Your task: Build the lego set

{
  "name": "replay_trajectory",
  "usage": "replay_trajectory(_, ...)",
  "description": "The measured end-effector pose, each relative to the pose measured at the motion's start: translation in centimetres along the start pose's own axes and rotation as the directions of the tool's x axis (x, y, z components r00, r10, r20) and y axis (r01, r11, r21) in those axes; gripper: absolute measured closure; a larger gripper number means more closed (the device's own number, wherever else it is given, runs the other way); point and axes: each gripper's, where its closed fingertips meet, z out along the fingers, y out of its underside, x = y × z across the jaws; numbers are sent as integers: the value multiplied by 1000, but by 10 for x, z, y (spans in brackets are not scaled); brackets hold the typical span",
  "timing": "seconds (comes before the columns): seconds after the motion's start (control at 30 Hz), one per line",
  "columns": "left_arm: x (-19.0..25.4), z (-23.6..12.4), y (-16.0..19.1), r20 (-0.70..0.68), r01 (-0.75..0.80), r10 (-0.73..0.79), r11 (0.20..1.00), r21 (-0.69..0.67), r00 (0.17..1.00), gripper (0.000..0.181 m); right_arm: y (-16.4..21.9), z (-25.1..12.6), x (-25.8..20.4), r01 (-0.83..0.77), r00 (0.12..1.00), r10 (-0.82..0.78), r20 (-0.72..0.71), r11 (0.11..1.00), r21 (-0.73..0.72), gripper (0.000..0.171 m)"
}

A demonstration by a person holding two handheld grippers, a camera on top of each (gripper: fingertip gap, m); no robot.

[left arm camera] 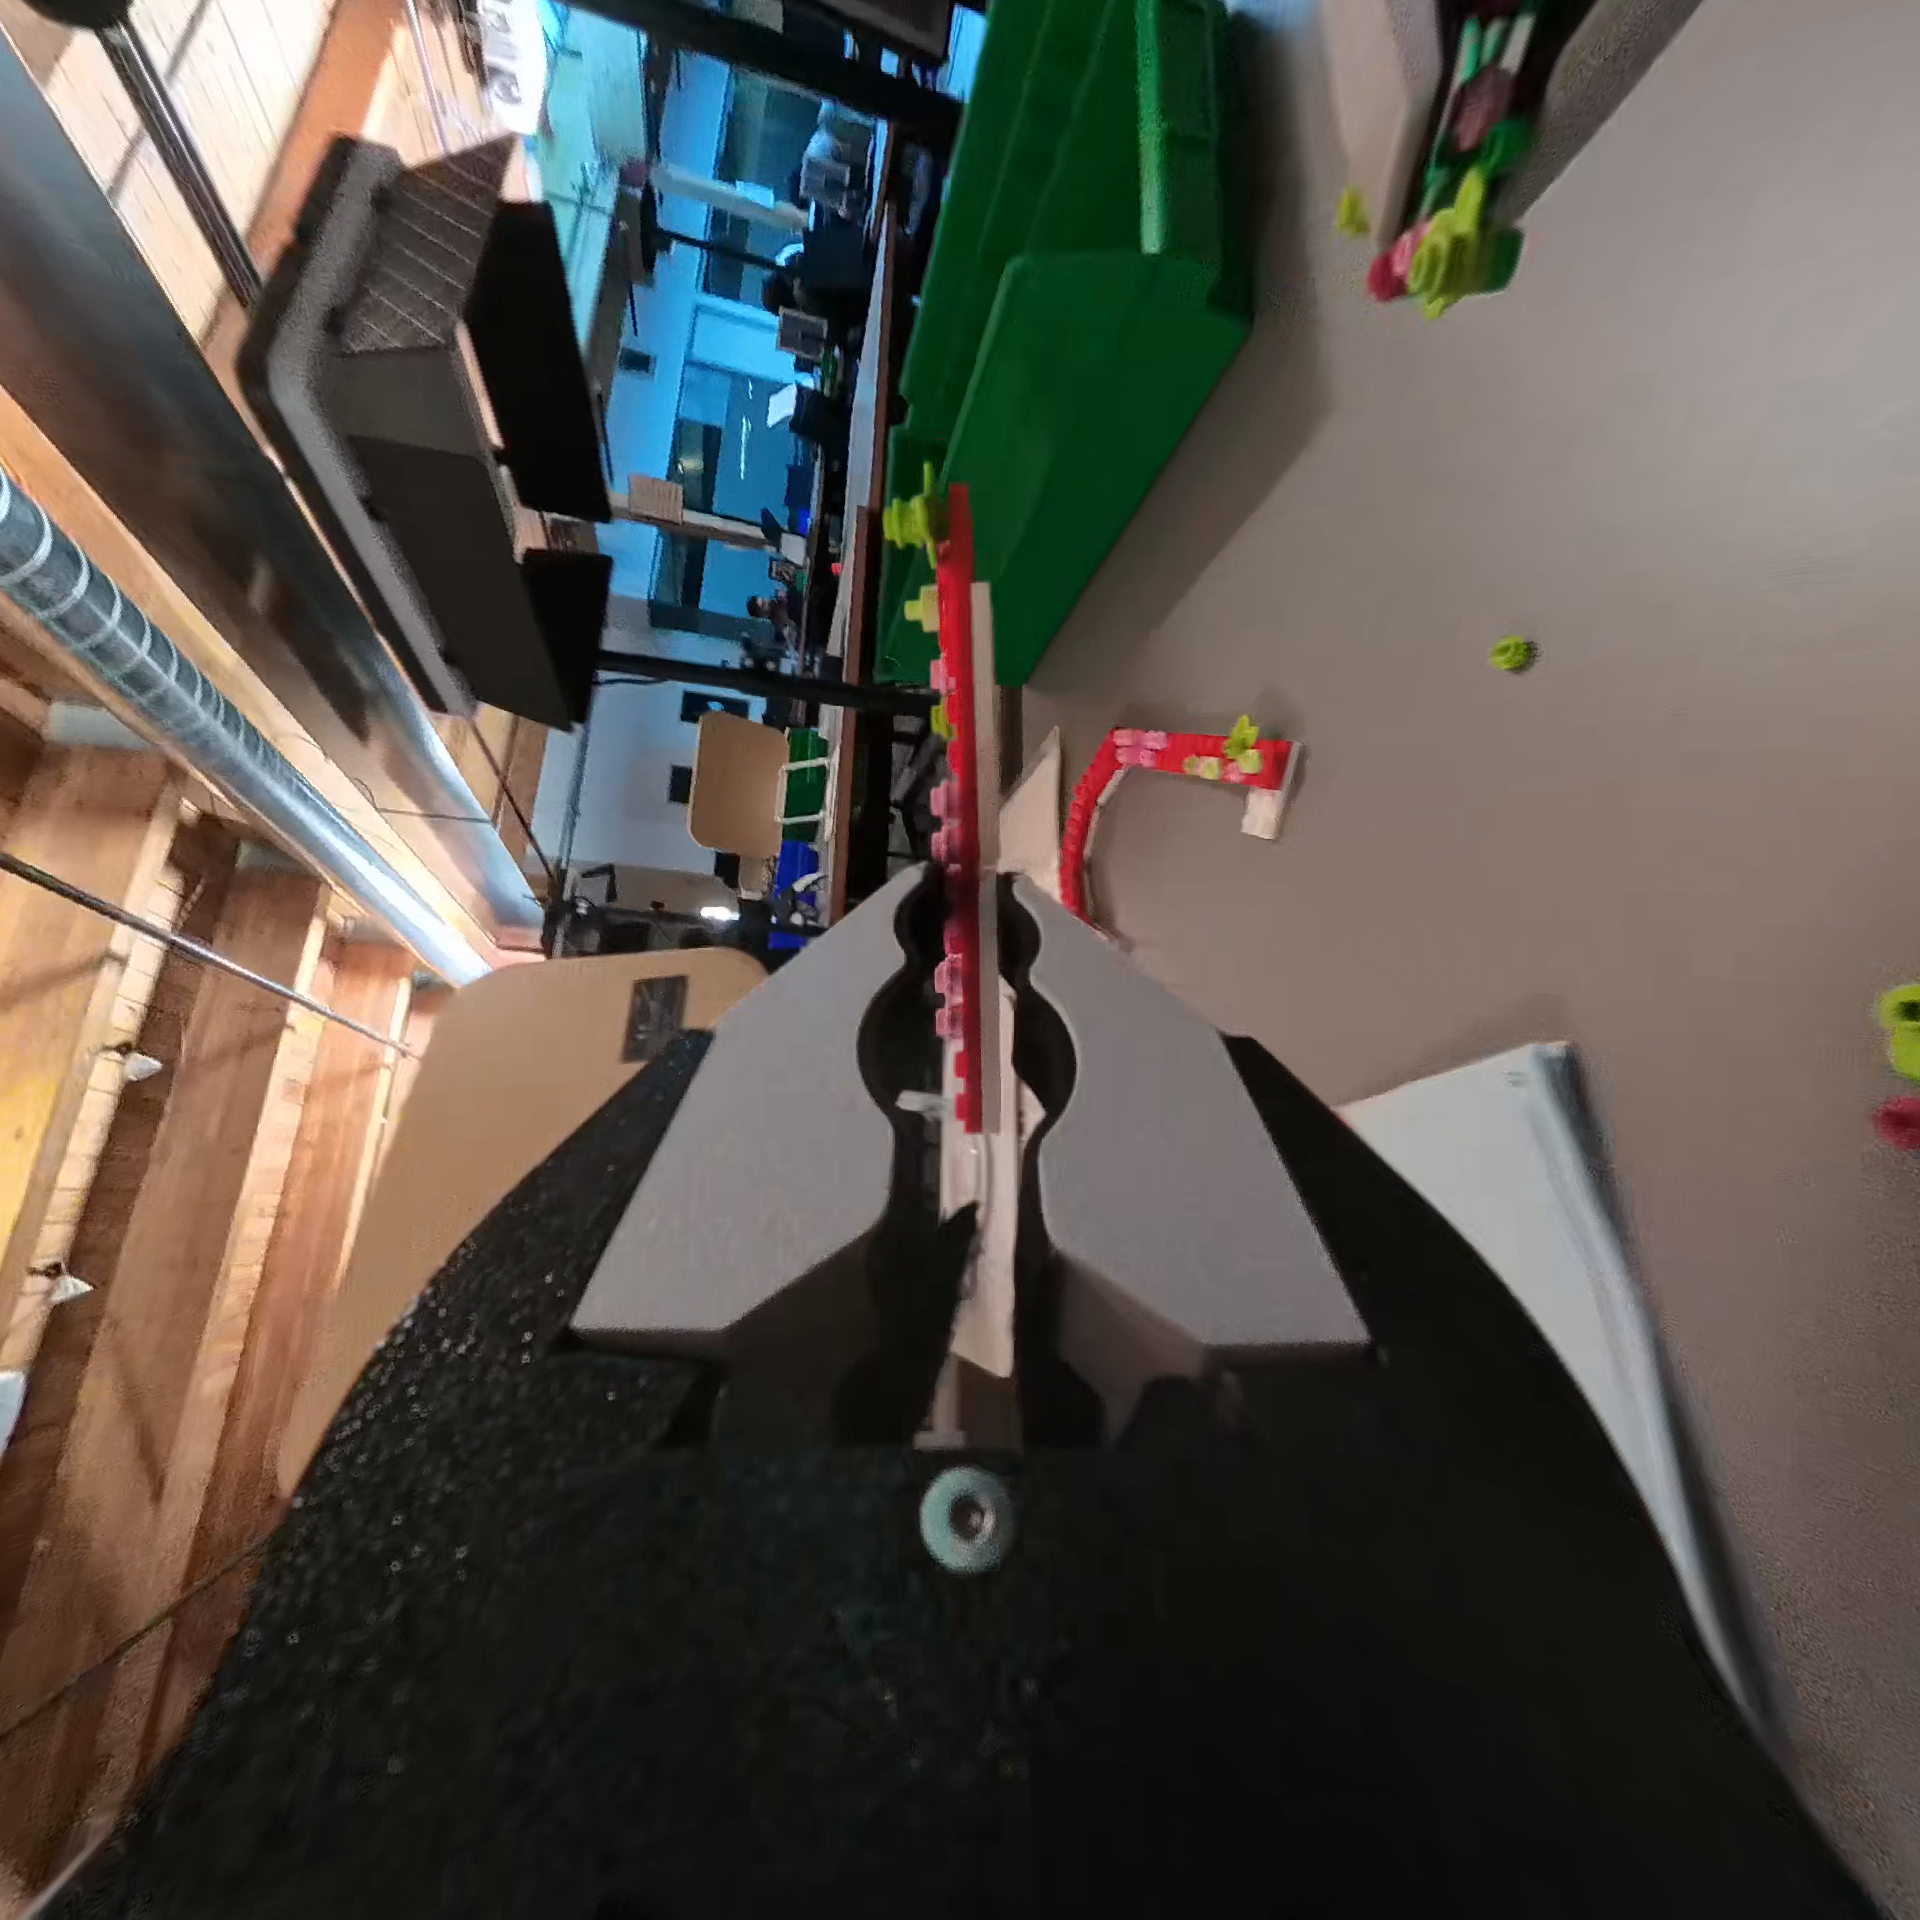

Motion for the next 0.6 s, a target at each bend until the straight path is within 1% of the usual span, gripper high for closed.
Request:
replay_trajectory(0.03, 9, -1, 0, 4, 3, -3, 1000, -12, 1000, 175, 10, 5, -12, -37, 998, 39, 42, 999, -33, 165)
replay_trajectory(0.13, 35, -6, 4, 21, -55, 56, 997, -63, 998, 175, 29, 17, -38, -101, 986, 112, 121, 991, -92, 165)
replay_trajectory(0.27, 60, -21, 7, 44, -24, 27, 998, -64, 999, 175, 36, 25, -52, -125, 979, 141, 146, 985, -115, 165)
replay_trajectory(0.37, 67, -26, 10, 53, -89, 93, 994, -70, 994, 175, 37, 27, -60, -131, 974, 154, 164, 981, -141, 165)
replay_trajectory(0.47, 73, -23, 7, 33, -44, 45, 998, -46, 998, 175, 38, 25, -61, -154, 968, 182, 171, 974, -168, 163)
replay_trajectory(0.6, 80, -22, -1, 26, -64, 64, 998, -20, 998, 175, 33, 21, -63, -207, 943, 244, 225, 962, -177, 157)
